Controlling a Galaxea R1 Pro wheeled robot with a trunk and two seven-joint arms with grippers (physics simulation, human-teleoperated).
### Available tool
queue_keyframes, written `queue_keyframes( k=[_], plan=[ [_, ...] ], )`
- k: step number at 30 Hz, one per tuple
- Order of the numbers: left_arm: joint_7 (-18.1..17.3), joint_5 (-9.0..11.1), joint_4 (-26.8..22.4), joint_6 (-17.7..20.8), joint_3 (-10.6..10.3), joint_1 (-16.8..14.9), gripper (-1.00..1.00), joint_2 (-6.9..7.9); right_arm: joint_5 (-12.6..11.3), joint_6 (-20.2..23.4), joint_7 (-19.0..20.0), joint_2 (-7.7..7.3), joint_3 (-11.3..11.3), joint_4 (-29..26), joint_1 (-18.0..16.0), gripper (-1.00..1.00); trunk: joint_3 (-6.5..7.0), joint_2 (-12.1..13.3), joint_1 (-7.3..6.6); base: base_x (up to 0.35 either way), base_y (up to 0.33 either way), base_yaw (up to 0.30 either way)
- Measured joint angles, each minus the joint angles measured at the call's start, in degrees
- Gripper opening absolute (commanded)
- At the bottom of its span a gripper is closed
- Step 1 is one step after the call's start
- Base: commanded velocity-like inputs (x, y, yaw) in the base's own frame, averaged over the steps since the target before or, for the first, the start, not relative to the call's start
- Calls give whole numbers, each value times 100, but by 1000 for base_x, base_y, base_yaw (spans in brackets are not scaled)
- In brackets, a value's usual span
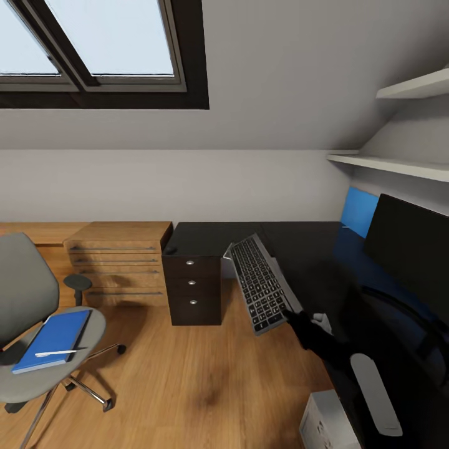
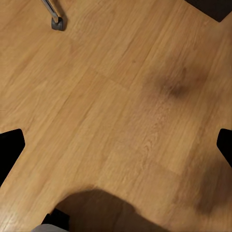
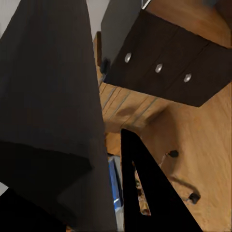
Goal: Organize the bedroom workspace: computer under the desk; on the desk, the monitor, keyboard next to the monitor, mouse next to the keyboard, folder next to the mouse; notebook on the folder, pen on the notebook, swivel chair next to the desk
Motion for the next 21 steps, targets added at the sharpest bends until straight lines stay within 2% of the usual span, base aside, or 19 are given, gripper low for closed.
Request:
queue_keyframes(
  k=[5,7,9,12,17,18,21],
  plan=[
    [0,0,0,0,1,-1,100,0,-1039,-11,-8,-6,15,241,2,-100,-1,0,0,0,0,0],
    [0,-6,0,0,6,0,100,0,-1985,-40,-27,-23,11,384,-2,-100,0,-1,0,0,0,0],
    [0,-13,0,0,8,0,100,0,-2207,-27,-29,-34,7,454,-2,-100,0,0,0,0,0,0],
    [0,-18,0,0,15,0,100,0,-2418,-37,-28,-36,1,509,0,-100,0,-1,0,0,0,0],
    [0,-19,0,-5,18,0,100,1,-2364,-18,-29,-71,-67,659,1,-100,0,0,0,0,0,0],
    [0,-22,0,-7,18,1,100,1,-2442,-25,-25,-79,-100,675,-1,-100,0,-1,0,0,0,0],
    [3,-25,0,-8,18,0,100,1,-2437,-24,-25,-88,-133,697,-2,-100,0,-1,0,-3,-7,0]
  ],
)
